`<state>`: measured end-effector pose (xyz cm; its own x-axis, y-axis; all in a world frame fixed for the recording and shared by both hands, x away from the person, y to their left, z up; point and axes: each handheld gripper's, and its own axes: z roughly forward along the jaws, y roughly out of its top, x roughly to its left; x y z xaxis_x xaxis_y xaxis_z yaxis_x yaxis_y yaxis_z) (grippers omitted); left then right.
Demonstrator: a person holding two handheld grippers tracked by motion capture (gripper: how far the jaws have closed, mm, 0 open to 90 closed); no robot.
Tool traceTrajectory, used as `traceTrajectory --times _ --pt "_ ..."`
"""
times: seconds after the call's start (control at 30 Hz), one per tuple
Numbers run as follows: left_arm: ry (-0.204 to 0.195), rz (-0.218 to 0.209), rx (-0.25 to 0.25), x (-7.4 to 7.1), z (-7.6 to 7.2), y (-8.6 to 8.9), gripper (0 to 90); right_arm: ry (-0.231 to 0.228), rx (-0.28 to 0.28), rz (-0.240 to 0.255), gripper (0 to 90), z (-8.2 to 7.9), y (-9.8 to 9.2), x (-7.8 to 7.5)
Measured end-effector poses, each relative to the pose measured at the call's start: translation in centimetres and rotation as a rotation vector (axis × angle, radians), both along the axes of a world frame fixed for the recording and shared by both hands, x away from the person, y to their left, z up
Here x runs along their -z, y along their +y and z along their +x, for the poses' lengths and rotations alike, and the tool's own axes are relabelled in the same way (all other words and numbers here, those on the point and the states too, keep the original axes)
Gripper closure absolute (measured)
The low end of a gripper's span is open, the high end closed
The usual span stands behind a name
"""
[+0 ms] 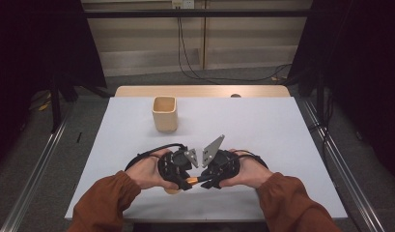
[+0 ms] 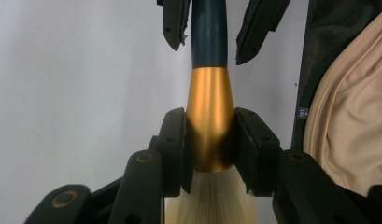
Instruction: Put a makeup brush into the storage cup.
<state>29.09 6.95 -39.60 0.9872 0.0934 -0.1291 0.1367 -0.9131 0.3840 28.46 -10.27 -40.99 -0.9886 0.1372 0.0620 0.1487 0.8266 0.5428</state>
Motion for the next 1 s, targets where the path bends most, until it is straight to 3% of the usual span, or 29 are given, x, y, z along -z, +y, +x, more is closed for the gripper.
traceTrajectory --times 0.13,0.23,0.43,0.53,0.77,0.87,0.9,1.0 --pt "0.013 -0.006 -0.011 0.10 -0.13 0.03 65.0 0.011 0.008 0.003 66.3 0.12 -0.12 0.07" --pt "0.004 0.011 0.018 0.11 0.11 0.08 65.1 0.010 0.004 0.009 66.3 0.12 -0.05 0.21" --pt "0.014 -0.020 -0.014 0.09 -0.04 0.10 65.1 0.019 0.009 0.030 66.7 0.16 0.23 0.17" --pt "0.003 -0.002 0.021 -0.09 0.13 0.26 65.1 0.018 0.000 0.015 70.1 0.16 0.27 0.35" --pt "0.003 -0.002 0.030 0.13 0.20 0.21 64.4 0.036 -0.036 0.022 73.9 0.21 0.17 0.73" --pt "0.010 0.007 0.039 0.20 0.47 0.27 63.9 0.033 -0.048 0.021 74.9 0.14 0.23 0.79" --pt "0.008 -0.006 0.016 0.24 0.45 0.35 63.7 0.018 -0.045 0.026 75.0 0.07 0.23 0.77" --pt "0.008 -0.015 0.016 0.16 0.56 0.50 63.3 0.003 -0.039 0.036 75.2 -0.11 0.17 0.67"
